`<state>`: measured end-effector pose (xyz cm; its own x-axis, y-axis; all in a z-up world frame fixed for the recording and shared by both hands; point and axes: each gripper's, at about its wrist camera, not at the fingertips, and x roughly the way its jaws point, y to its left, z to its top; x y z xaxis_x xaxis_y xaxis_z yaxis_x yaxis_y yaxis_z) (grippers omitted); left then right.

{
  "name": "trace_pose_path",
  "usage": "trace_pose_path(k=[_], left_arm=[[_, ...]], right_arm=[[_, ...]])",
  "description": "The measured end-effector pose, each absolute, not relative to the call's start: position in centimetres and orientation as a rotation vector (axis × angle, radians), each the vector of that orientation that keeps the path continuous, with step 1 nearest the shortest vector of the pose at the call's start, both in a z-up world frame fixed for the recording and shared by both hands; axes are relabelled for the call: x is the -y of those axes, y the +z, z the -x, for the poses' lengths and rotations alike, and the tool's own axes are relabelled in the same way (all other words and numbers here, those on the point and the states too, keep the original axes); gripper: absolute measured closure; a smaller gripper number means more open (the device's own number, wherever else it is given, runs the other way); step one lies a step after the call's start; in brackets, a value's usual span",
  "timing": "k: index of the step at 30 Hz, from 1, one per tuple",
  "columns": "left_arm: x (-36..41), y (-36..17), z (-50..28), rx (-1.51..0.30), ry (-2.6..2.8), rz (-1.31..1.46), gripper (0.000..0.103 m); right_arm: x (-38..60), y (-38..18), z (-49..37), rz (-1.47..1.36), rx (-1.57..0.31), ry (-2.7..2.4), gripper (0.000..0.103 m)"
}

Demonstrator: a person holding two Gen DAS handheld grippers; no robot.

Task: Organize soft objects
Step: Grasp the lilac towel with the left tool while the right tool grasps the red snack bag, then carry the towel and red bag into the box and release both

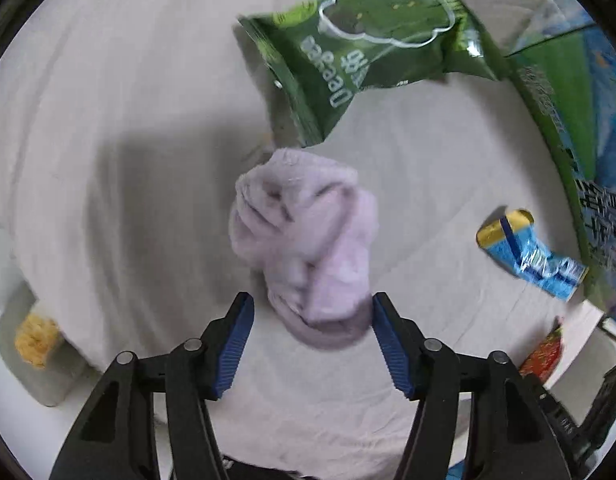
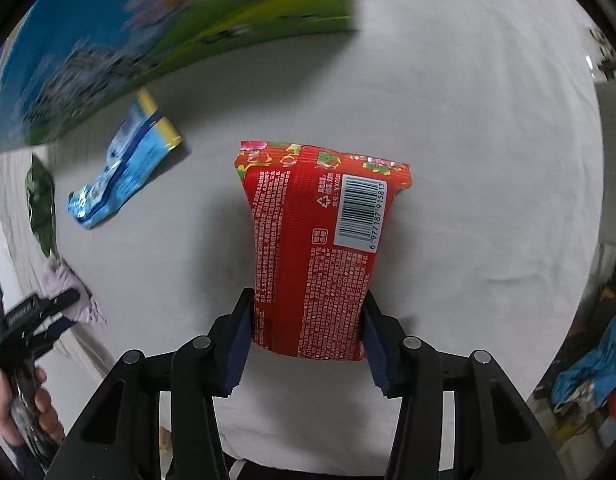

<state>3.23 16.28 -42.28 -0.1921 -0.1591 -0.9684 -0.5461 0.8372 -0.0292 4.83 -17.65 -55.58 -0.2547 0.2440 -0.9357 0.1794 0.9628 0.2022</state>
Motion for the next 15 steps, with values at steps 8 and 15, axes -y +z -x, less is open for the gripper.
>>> trace_pose_path(k=[8,15], left_arm=[[-12.5,-42.3,-3.6,-1.724,0.319,0.373,0.063],[-4.6,-39.4,-2.3,-1.667,0.171,0.092,0.064]], right_arm=[[17.3,-55.6,-4.8,-0.316,-1.848,0.023,0.051],[15.3,-54.3,-4.3,-0.226,-1.838,0.083,0.054]])
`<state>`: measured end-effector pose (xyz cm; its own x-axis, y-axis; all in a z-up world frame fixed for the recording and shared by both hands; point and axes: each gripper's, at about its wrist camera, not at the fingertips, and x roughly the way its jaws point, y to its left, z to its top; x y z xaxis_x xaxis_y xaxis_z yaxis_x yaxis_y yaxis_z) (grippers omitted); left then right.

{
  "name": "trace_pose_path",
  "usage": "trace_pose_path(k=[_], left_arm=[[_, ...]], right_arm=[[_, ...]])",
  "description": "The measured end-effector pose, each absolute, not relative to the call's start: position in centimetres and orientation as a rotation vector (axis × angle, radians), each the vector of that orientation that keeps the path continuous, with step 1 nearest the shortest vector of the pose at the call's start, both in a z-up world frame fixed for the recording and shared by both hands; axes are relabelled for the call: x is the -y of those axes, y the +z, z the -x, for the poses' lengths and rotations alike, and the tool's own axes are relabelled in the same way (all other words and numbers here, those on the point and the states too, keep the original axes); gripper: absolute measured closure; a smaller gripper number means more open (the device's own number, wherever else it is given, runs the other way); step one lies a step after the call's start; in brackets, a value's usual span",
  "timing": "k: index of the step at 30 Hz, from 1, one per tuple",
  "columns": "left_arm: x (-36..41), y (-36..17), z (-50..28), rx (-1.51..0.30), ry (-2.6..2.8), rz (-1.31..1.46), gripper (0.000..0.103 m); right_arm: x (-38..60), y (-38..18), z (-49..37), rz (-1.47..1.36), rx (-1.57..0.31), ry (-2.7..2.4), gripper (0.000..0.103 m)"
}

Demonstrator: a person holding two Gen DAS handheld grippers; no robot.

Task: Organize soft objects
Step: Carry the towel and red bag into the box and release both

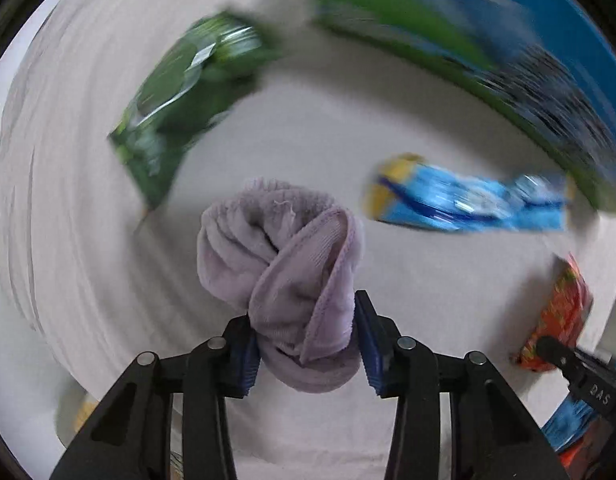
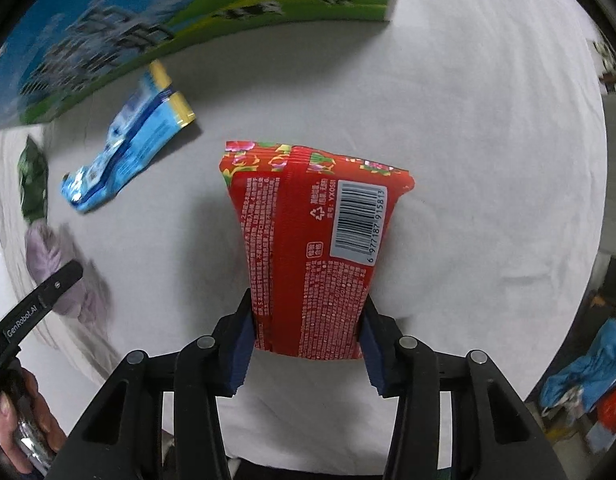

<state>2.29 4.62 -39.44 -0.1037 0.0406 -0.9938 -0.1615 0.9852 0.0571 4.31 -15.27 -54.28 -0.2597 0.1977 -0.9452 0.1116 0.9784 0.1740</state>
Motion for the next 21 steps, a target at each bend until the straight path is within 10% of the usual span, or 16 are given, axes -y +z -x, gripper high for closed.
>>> trace_pose_path(k=[10,21], left_arm=[[-0.4,-27.8,1.1,-1.506,-0.038,-0.005,0.064],[-0.9,-23.7,-12.5,-1.349,-0.164,0.012,0.064]], right_arm=[[16.2,-44.7,-4.8,-0.291,-1.688,0.171,0.055],[17.2,-33.0,-13.6,-0.308,-1.467,0.193,0.055]])
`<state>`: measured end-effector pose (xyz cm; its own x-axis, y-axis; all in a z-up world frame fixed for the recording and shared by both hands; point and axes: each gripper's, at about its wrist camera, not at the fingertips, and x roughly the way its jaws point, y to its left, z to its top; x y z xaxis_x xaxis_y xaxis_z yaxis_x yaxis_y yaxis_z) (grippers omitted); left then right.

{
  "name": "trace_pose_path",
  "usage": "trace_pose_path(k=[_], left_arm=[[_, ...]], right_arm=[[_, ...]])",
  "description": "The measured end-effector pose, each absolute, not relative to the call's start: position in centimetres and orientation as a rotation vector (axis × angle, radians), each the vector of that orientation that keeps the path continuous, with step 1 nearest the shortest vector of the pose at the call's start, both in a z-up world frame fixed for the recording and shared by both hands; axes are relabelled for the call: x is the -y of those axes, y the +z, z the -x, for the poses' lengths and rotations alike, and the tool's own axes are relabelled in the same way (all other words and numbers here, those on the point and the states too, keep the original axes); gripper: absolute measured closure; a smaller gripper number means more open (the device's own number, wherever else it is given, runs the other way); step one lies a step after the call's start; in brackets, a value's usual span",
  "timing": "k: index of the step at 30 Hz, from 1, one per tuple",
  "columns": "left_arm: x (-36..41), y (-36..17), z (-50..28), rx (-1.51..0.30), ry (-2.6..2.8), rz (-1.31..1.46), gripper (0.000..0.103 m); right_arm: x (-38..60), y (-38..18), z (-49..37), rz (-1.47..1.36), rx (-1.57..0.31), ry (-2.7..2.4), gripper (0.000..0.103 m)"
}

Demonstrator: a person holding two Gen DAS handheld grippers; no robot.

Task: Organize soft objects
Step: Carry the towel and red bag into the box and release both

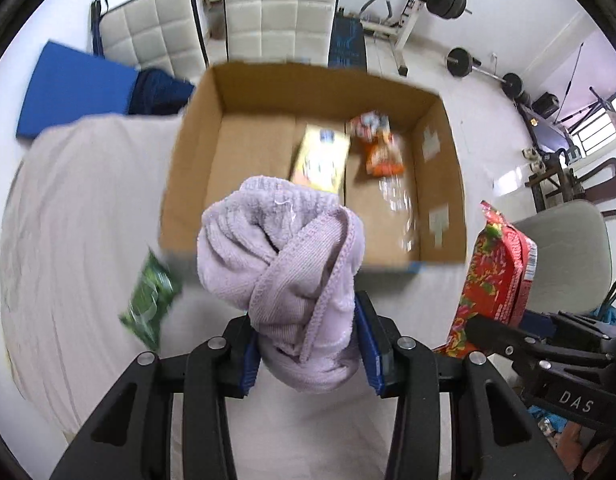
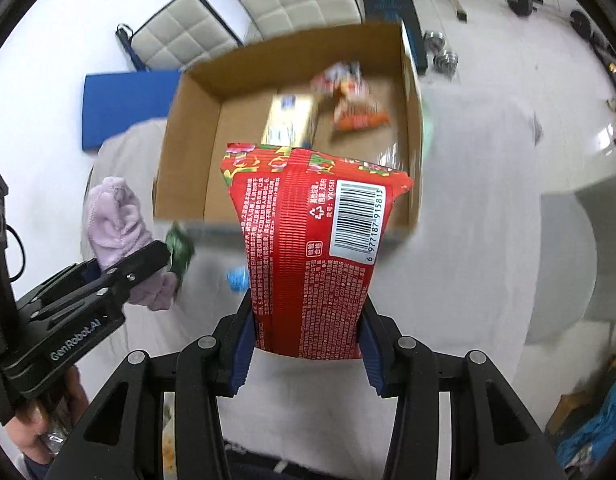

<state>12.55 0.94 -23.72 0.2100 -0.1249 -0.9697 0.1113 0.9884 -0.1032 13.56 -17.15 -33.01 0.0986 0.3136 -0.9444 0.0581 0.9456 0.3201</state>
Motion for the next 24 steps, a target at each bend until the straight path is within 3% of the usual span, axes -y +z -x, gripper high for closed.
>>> trace_pose_path(k=[6,14,24], left_arm=[[-2.4,-25.7,-19.4,-1.341,-0.103,-0.058,0.064],[-3.9,-32.9,-28.0,-1.518,-0.076,-0.042,0.064],[-3.2,-39.0,-32.4,-1.646,-0.092,-0.076,0.064]], right_arm=[[16.6,-35.9,-20.3,-0.262,-1.537,0.115,0.055],[16.4,-43.4,-25.3,-0.269,-1.695,0.019,0.055],[15.3,-48.5,-28.1,-0.183,-1.806,-0.024,0.055]])
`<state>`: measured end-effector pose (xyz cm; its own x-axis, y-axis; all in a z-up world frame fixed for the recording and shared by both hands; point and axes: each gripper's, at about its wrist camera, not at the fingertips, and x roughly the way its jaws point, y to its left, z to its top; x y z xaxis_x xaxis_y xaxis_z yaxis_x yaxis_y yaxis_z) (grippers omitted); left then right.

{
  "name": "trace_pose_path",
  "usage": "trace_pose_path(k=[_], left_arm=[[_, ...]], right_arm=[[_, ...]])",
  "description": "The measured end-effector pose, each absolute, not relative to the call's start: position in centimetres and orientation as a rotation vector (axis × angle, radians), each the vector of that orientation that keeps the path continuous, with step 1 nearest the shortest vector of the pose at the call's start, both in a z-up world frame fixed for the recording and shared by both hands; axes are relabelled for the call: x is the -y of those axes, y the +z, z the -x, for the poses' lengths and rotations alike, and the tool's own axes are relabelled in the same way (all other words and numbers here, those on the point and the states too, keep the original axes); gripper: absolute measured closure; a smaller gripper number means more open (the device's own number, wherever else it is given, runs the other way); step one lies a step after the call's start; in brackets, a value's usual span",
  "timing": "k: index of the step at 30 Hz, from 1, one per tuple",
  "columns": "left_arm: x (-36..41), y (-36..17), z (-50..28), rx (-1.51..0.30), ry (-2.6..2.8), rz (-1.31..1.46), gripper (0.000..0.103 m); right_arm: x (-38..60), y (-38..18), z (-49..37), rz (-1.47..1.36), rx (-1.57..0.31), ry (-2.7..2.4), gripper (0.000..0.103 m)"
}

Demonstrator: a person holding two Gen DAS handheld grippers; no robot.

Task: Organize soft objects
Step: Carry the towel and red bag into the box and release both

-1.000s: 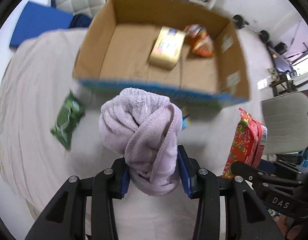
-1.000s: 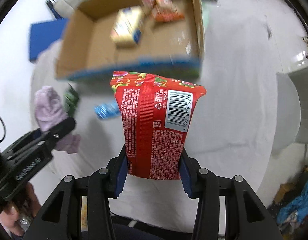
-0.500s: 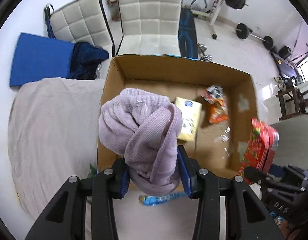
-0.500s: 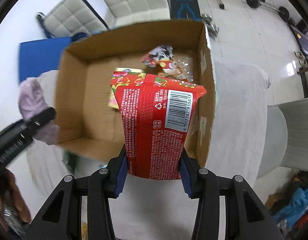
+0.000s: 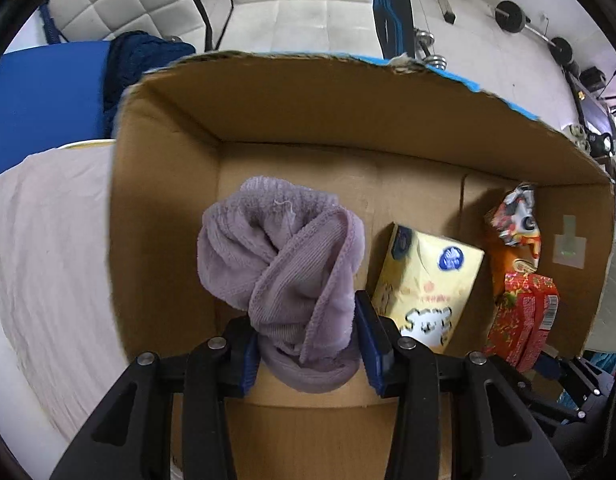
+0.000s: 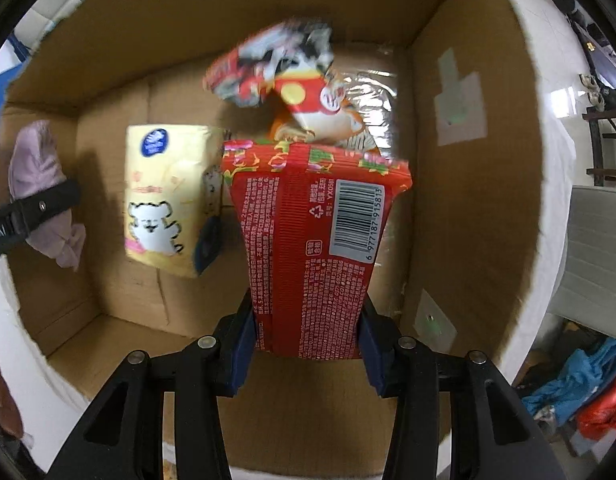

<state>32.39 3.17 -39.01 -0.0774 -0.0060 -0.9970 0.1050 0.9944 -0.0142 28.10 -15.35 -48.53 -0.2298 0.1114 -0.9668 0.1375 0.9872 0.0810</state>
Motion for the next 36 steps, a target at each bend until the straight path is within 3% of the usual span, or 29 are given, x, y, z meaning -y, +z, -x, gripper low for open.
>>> trace_pose_path(k=[8,10,13,16,21,23,24,36], left_arm=[[-2.5,-40.9,-34.2,-1.693,-0.098,-0.082,0.061],[-2.5,-41.3,-34.4,-1.717,-0.087,-0.073,0.061],[-2.9,-40.5,-34.2,-1.703,-0.085,-0.055,0.060],[-3.0,-39.4,-34.0,-1.668,-0.081,-0.064,0.043],[-3.8,-37.0,-33.2,-1.627,-0.093,-0.030,0.031],[-3.7,-35.8,-32.4,-1.613,-0.096,-0.040,0.022],[-3.6,-35.5,-32.3,-1.605,-0.098,-0.048,0.011],[-4.3,-28.6,-24.3,-1.425,-0.096,-0.025,0.008]], right_arm=[[13.5,-50.0,-29.1,-0.099,-1.860,-0.034,0.052],[13.3,-49.3,-29.4,-0.112,-1.845,-0.023,0.029],[13.1,-48.0,-29.5,-0.130,-1.827,-0.005,0.023],[13.0,-46.9,-29.5,-0.124,-1.815,-0.006,0.018],[12.7,-44.6,-29.3,-0.129,-1.800,0.000,0.016],[12.8,-43.1,-29.1,-0.138,-1.783,0.004,0.003],[12.8,-42.6,-28.6,-0.147,-1.771,0.008,0.000],[12.2,-34.4,-22.5,-0.162,-1.602,0.012,0.000]])
